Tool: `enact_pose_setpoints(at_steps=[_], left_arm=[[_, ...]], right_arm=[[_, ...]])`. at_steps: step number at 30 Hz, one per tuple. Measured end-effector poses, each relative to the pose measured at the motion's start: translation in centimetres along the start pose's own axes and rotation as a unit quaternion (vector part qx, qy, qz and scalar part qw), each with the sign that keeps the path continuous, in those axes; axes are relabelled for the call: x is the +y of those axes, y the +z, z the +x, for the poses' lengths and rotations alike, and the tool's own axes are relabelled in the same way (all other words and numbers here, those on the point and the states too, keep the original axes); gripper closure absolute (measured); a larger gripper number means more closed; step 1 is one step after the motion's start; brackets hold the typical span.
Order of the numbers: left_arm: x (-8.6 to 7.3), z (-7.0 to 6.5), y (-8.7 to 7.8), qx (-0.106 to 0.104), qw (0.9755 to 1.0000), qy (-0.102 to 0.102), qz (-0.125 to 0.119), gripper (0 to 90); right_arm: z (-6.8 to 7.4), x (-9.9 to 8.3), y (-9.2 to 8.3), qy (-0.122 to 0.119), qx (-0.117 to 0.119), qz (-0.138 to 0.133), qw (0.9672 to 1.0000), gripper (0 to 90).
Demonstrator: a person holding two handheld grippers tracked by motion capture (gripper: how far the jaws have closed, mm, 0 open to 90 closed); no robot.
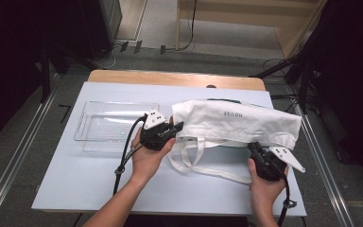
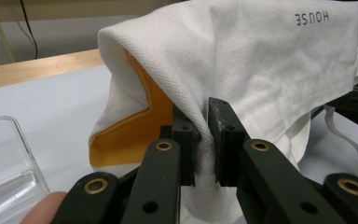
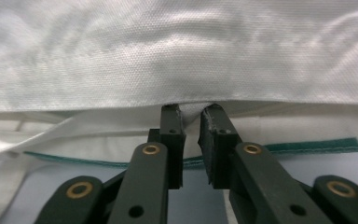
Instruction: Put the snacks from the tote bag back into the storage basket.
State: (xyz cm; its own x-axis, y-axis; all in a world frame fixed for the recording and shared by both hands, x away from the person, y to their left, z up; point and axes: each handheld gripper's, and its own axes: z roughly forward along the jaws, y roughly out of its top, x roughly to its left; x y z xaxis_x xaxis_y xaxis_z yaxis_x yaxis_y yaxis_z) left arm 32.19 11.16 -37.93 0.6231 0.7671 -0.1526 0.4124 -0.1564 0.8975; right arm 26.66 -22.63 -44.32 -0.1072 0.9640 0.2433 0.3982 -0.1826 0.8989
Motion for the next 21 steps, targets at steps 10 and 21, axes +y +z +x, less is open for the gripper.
enact_pose_setpoints(at_steps=[10, 21], left_arm=[[1.4, -0.6, -0.2, 0.005, 0.9998, 0.010, -0.015, 82.9], [0.7, -0.1, -2.1, 0.010, 0.9997, -0.001, -0.024, 51.8]], right_arm=[[-0.8, 4.3, -4.6, -0.054, 0.064, -0.060, 0.9946, 84.5], [-0.5, 5.5, -3.6, -0.039, 0.077, -0.054, 0.9948, 84.8]])
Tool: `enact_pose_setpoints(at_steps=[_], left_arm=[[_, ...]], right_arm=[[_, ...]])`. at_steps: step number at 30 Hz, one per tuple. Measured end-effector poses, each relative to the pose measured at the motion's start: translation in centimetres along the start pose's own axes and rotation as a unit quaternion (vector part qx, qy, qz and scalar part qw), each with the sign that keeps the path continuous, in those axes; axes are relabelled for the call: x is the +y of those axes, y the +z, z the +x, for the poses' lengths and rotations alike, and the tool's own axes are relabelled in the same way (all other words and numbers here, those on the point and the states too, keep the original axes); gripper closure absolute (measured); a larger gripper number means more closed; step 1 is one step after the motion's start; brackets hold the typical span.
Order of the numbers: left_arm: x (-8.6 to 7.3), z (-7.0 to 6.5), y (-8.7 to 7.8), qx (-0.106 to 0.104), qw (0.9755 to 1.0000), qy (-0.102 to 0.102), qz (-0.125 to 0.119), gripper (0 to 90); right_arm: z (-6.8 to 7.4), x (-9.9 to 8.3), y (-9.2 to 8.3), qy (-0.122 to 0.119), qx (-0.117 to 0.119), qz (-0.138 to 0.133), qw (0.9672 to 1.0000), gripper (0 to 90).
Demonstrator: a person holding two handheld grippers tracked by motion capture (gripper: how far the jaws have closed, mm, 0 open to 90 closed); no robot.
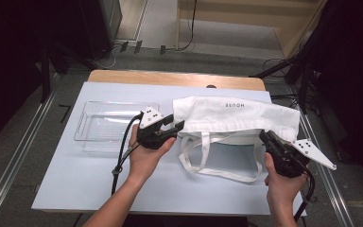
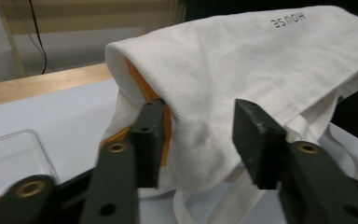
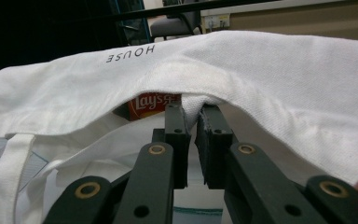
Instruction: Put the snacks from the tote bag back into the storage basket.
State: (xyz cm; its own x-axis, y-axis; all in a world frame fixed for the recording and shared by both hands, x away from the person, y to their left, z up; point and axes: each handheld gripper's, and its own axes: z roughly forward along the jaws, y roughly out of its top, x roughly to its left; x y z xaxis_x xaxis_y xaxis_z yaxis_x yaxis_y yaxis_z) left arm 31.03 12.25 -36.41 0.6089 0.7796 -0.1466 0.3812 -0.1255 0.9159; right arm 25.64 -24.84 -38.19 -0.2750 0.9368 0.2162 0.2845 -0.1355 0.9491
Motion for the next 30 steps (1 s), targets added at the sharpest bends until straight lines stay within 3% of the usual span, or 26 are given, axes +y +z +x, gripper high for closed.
enact_pose_setpoints(at_steps=[2, 5, 8, 10, 13, 17, 22, 28, 30], left_arm=[[-0.2, -0.1, -0.8, -0.003, 0.9999, -0.003, -0.009, 45.8], [-0.3, -1.1, -1.3, -0.006, 0.9997, 0.014, -0.019, 42.8], [-0.3, -3.2, -0.9, -0.010, 0.9988, 0.044, -0.020, 39.6], [-0.2, -4.4, -0.3, -0.020, 0.9982, 0.054, -0.015, 37.9], [-0.5, -6.0, 0.9, -0.021, 0.9969, 0.076, -0.001, 33.3], [-0.9, -7.3, 2.2, -0.001, 0.9942, 0.106, 0.012, 29.0], [-0.7, -8.2, 3.9, 0.017, 0.9939, 0.103, 0.037, 14.1], [-0.7, -9.3, 5.4, 0.032, 0.9915, 0.121, 0.036, 12.8], [-0.8, -9.5, 5.9, 0.051, 0.9885, 0.136, 0.043, 12.8]], right_arm=[[0.0, 0.2, 0.0, -0.003, 0.002, -0.008, 1.0000, 84.8], [0.0, 0.5, -0.1, -0.002, 0.005, -0.015, 0.9999, 84.8], [0.0, 0.9, -0.2, 0.000, 0.008, -0.023, 0.9997, 84.7], [0.1, 1.2, -0.3, 0.004, 0.011, -0.026, 0.9996, 84.6], [0.1, 1.3, -0.3, 0.007, 0.018, -0.026, 0.9995, 84.5], [0.1, 1.2, -0.2, 0.007, 0.023, -0.025, 0.9994, 84.4], [0.2, 1.1, -0.1, 0.011, 0.033, -0.024, 0.9991, 84.2], [0.6, 1.4, -0.1, 0.030, 0.065, -0.022, 0.9972, 84.1], [0.7, 1.5, -0.2, 0.035, 0.078, -0.023, 0.9961, 84.1]])
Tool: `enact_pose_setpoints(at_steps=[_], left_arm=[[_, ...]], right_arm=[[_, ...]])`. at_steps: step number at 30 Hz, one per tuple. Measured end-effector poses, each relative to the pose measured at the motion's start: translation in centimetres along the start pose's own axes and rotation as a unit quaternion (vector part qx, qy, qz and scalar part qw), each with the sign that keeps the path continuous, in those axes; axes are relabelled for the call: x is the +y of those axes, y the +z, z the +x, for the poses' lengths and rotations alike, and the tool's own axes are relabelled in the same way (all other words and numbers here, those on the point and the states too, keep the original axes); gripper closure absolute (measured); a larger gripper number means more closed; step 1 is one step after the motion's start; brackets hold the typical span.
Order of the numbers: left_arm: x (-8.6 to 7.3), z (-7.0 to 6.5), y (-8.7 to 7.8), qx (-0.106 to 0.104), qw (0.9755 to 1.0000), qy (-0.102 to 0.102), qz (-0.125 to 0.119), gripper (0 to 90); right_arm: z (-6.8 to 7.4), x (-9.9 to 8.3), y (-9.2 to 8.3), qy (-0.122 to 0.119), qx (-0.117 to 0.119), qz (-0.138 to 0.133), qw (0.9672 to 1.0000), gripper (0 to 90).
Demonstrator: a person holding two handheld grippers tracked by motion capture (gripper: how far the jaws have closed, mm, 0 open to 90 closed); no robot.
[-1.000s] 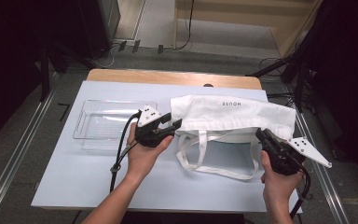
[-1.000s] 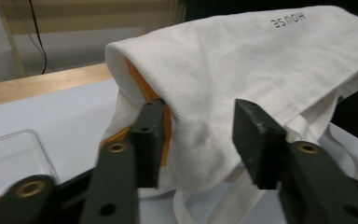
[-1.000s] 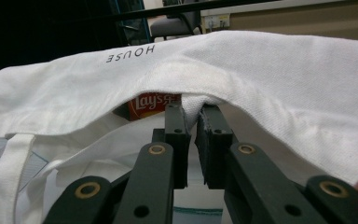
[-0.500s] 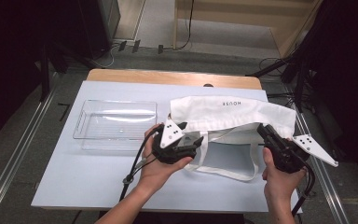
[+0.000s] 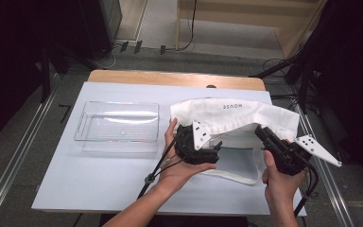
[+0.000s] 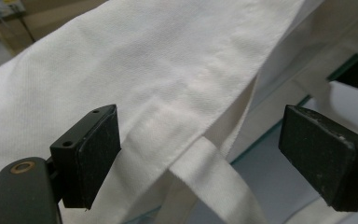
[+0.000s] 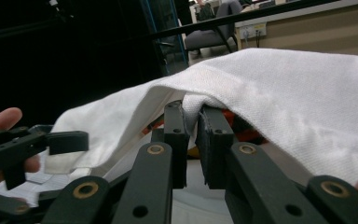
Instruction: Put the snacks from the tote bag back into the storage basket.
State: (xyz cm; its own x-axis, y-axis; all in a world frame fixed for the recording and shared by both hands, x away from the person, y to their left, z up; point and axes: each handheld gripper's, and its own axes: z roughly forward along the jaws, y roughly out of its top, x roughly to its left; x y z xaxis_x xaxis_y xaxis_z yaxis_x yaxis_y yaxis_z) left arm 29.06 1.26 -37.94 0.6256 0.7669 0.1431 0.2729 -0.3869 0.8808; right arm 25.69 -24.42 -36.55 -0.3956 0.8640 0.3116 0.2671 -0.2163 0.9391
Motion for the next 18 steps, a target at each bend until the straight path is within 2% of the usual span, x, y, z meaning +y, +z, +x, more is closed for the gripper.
enact_pose_setpoints(at_steps=[7, 10, 12, 14, 15, 18], left_arm=[[0.0, -0.4, 1.4, 0.046, 0.9983, 0.026, 0.022, 15.4], [0.0, -0.1, 1.4, 0.057, 0.9978, 0.027, 0.019, 27.2], [0.1, 0.4, 1.3, 0.050, 0.9981, 0.031, 0.019, 39.4], [0.3, 0.7, 1.2, 0.041, 0.9985, 0.032, 0.017, 45.8], [0.4, 0.9, 1.1, 0.035, 0.9988, 0.031, 0.013, 53.4], [0.9, 1.6, 0.8, 0.025, 0.9993, 0.025, 0.010, 69.4]], right_arm=[[-0.1, 0.3, -0.2, 0.009, 0.015, -0.004, 0.9998, 84.1], [0.0, 0.3, -0.3, 0.011, 0.020, -0.001, 0.9997, 84.1], [0.1, 0.3, -0.3, 0.009, 0.022, -0.001, 0.9997, 84.1], [0.0, 0.3, -0.3, 0.012, 0.025, -0.001, 0.9996, 84.0], [0.0, 0.2, -0.2, 0.012, 0.025, -0.001, 0.9996, 84.0], [0.1, 0.1, -0.1, 0.010, 0.024, 0.001, 0.9997, 83.9]])
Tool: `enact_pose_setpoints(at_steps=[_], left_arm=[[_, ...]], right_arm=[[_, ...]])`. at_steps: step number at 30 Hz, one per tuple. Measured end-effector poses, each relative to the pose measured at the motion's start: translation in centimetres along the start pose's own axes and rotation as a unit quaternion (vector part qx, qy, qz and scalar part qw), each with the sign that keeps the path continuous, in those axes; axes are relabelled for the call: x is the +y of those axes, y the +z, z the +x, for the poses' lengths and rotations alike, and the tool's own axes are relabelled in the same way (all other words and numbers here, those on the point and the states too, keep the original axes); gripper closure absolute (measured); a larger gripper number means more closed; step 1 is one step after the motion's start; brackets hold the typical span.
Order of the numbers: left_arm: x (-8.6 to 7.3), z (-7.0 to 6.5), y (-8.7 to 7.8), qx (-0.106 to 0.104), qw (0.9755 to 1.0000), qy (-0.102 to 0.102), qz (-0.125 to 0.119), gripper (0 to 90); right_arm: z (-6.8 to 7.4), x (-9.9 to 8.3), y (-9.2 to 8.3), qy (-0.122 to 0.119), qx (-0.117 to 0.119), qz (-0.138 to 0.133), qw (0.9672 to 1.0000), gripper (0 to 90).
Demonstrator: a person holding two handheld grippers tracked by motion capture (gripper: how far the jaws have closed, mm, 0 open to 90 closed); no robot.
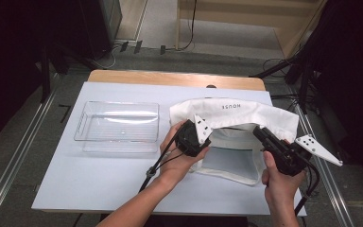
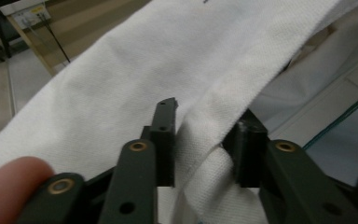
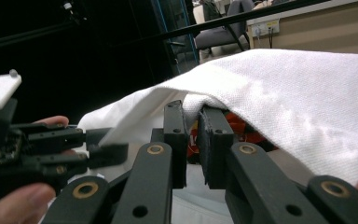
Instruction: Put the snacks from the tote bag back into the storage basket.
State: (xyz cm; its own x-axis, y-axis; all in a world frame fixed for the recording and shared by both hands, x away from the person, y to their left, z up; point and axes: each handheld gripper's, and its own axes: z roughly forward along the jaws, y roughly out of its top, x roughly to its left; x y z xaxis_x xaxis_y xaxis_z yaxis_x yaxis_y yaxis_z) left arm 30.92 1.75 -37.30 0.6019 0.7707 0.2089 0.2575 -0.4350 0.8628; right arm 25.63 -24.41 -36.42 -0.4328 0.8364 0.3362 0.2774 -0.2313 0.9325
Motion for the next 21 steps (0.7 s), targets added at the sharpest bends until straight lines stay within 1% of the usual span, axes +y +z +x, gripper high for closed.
enact_pose_setpoints(at_steps=[5, 7, 9, 10, 13, 14, 15, 16, 18, 21], left_arm=[[0.8, 0.8, 0.0, -0.016, 0.9999, 0.003, 0.004, 78.6], [1.2, 1.2, -0.1, -0.028, 0.9996, -0.004, 0.008, 80.7], [1.6, 1.6, -0.1, -0.038, 0.9991, -0.018, 0.007, 81.4], [1.8, 1.8, -0.1, -0.045, 0.9985, -0.031, 0.007, 81.6], [2.2, 2.4, -0.2, -0.065, 0.9966, -0.051, 0.005, 81.8], [2.3, 2.7, -0.2, -0.074, 0.9953, -0.062, 0.002, 81.8], [2.4, 2.8, -0.2, -0.078, 0.9945, -0.070, -0.001, 81.8], [2.4, 3.0, -0.2, -0.084, 0.9933, -0.080, -0.004, 81.9], [2.6, 3.3, -0.2, -0.091, 0.9914, -0.094, -0.006, 81.9], [2.9, 3.7, -0.1, -0.102, 0.9890, -0.107, -0.005, 81.9]], right_arm=[[0.1, 0.0, 0.1, -0.011, -0.007, 0.003, 0.9999, 81.8], [0.1, -0.1, 0.0, -0.020, -0.009, 0.004, 0.9998, 76.9], [0.0, -0.2, 0.1, -0.030, -0.007, 0.009, 0.9995, 68.9], [0.0, -0.3, 0.2, -0.036, -0.005, 0.014, 0.9993, 66.0], [0.0, -0.8, 0.3, -0.044, -0.011, 0.024, 0.9987, 55.5], [0.0, -1.0, 0.3, -0.045, -0.012, 0.027, 0.9985, 53.7], [-0.1, -1.2, 0.3, -0.048, -0.013, 0.030, 0.9983, 50.9], [-0.1, -1.4, 0.3, -0.051, -0.014, 0.031, 0.9981, 48.6], [-0.1, -1.8, 0.2, -0.059, -0.017, 0.034, 0.9975, 46.5], [-0.1, -2.7, 0.2, -0.063, -0.014, 0.045, 0.9969, 44.5]])
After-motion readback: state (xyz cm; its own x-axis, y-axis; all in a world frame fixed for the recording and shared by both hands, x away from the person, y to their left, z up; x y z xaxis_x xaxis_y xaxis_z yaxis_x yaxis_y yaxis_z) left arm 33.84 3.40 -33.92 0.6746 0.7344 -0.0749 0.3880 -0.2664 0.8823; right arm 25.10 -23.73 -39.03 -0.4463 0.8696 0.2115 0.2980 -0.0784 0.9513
